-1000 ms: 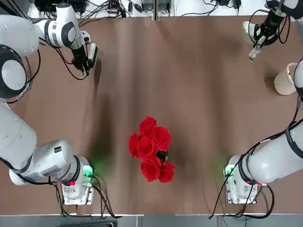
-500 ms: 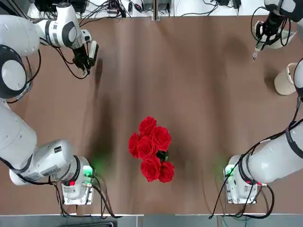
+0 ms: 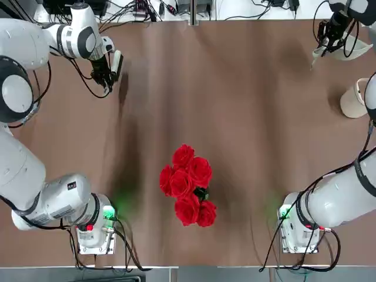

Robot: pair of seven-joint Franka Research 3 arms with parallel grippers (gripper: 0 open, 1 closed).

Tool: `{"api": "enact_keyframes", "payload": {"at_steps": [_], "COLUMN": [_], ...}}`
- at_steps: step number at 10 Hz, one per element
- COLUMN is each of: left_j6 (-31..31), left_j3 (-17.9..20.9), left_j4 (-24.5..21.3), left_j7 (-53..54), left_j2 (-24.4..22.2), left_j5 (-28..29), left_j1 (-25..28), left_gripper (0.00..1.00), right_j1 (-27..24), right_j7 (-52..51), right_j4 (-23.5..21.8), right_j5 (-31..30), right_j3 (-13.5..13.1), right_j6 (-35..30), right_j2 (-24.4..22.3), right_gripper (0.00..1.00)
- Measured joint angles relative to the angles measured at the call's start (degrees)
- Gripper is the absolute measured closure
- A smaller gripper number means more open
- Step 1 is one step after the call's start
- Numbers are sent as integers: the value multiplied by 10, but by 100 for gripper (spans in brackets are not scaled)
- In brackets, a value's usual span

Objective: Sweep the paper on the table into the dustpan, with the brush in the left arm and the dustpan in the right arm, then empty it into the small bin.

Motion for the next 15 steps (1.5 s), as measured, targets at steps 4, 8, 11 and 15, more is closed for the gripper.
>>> {"api": "enact_keyframes", "payload": {"at_steps": [4,8,11,15], "left_j6": [0,-14,-20,-10], "left_j3": [-6,-9,-9,-8], "left_j4": [0,-11,-45,-60], "left_j7": [0,-11,-12,-12], "left_j2": [0,-3,-31,-27], "left_j5": [0,0,-7,-8], "left_j1": [0,0,0,6], "left_gripper": [73,73,73,73], "right_j1": [1,1,2,-1], "right_j7": [4,8,11,16], "right_j4": [-1,-49,-103,-172], "right_j5": [32,54,66,71], "right_j3": [5,6,6,0], "right_j6": [93,169,232,277], "right_j2": [0,0,-13,-85], "right_gripper": [67,67,67,67]}}
